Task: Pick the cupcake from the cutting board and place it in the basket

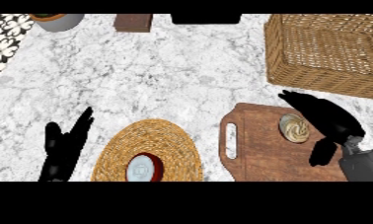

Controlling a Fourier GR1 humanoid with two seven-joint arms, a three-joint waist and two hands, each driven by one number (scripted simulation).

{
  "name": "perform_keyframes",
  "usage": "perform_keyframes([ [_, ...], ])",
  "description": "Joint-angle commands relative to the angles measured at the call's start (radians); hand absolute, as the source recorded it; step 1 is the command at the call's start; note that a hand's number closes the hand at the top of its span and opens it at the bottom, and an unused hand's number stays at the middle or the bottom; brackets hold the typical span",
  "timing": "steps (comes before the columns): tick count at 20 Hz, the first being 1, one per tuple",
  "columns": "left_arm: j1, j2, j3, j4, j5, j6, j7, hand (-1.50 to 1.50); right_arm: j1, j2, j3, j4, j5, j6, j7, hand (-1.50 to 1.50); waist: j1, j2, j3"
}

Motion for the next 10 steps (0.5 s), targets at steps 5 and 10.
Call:
perform_keyframes([
  [5,0.034,-0.004,0.012,-0.015,0.003,-0.028,0.072,0.00,0.024,0.037,-0.032,0.060,0.059,-0.063,-0.073,-1.50,-0.001,0.005,-0.007],
  [10,-0.017,-0.009,0.046,0.143,0.003,-0.057,-0.024,0.00,-0.073,0.070,-0.021,0.156,0.096,-0.041,-0.071,1.50,0.000,0.007,-0.008],
])
